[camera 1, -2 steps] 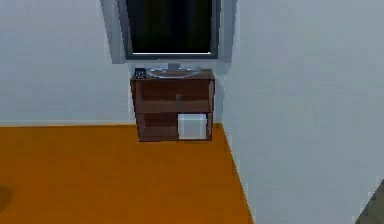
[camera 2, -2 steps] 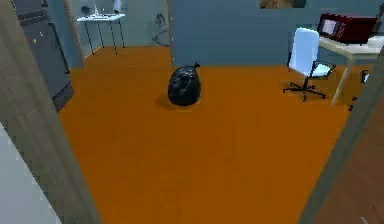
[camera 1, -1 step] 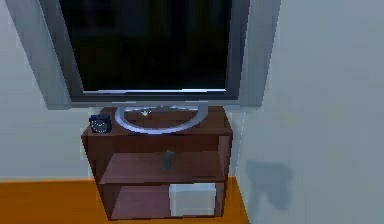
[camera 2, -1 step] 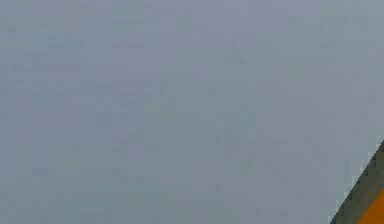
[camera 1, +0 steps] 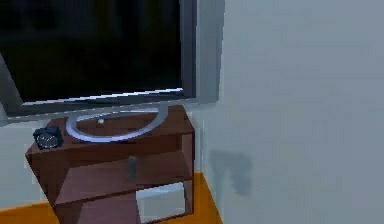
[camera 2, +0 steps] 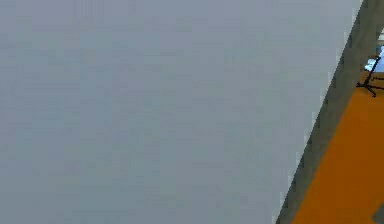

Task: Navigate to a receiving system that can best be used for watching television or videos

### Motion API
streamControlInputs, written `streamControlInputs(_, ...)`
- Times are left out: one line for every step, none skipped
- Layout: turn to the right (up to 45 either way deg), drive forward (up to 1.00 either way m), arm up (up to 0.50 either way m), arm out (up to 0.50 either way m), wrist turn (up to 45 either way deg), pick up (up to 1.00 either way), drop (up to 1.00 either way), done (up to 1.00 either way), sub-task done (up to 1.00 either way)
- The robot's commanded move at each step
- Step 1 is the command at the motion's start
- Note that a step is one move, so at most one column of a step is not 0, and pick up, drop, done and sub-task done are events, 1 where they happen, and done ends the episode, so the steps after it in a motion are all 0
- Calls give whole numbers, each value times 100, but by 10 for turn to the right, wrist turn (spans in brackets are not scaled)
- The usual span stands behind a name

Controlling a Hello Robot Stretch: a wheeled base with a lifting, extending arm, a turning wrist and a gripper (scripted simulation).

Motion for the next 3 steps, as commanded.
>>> streamControlInputs(0, 20, 0, 0, 0, 0, 0, 0, 0)
streamControlInputs(-240, 0, 0, 0, 0, 0, 0, 0, 0)
streamControlInputs(0, 0, 0, 0, 0, 0, 0, 100, 0)
